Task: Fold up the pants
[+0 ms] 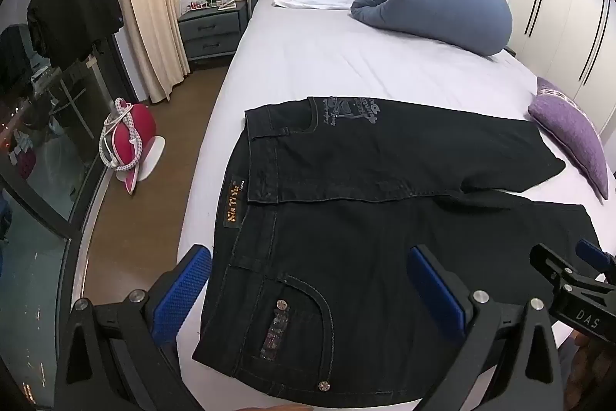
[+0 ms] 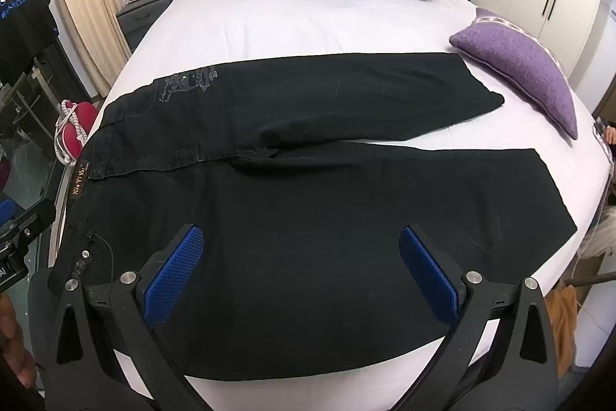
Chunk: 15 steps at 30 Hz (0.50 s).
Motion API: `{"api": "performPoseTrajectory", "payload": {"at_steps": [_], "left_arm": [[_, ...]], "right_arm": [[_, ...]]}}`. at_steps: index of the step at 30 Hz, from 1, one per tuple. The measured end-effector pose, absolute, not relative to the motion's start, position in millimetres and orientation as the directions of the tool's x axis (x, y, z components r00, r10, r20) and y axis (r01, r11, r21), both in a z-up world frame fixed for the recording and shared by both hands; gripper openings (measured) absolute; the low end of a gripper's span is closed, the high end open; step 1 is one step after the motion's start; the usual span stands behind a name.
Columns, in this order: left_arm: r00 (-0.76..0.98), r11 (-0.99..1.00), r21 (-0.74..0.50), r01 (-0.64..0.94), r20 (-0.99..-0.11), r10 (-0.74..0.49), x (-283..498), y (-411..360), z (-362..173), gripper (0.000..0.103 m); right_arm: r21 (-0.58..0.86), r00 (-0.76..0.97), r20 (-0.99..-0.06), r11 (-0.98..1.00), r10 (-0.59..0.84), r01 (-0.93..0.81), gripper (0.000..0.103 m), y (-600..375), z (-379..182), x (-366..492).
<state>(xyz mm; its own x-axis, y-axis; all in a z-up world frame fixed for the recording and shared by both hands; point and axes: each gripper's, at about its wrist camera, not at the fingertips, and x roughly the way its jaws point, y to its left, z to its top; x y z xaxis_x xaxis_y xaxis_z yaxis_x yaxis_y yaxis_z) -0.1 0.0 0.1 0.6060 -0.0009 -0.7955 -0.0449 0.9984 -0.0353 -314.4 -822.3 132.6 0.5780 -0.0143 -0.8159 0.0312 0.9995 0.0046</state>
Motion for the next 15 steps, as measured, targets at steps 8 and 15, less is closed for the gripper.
{"api": "performPoseTrajectory", "payload": {"at_steps": [8, 15], "left_arm": [[0.606, 0.999, -0.03, -0.045, -0.795, 0.004, -0.1, -0.2, 0.1, 0.103], [0.608, 0.999, -0.027, -0.047, -0.794, 0.007, -2.9, -3.5, -2.3, 0.103]], "right_arm": [[0.0, 0.579, -0.815, 1.0, -0.017, 0.03, 0.103, -826.0, 130.8, -318.7], [-0.01, 0.569, -0.822, 1.0, -0.023, 0.025, 0.103, -818.4, 127.7, -315.4]]}}
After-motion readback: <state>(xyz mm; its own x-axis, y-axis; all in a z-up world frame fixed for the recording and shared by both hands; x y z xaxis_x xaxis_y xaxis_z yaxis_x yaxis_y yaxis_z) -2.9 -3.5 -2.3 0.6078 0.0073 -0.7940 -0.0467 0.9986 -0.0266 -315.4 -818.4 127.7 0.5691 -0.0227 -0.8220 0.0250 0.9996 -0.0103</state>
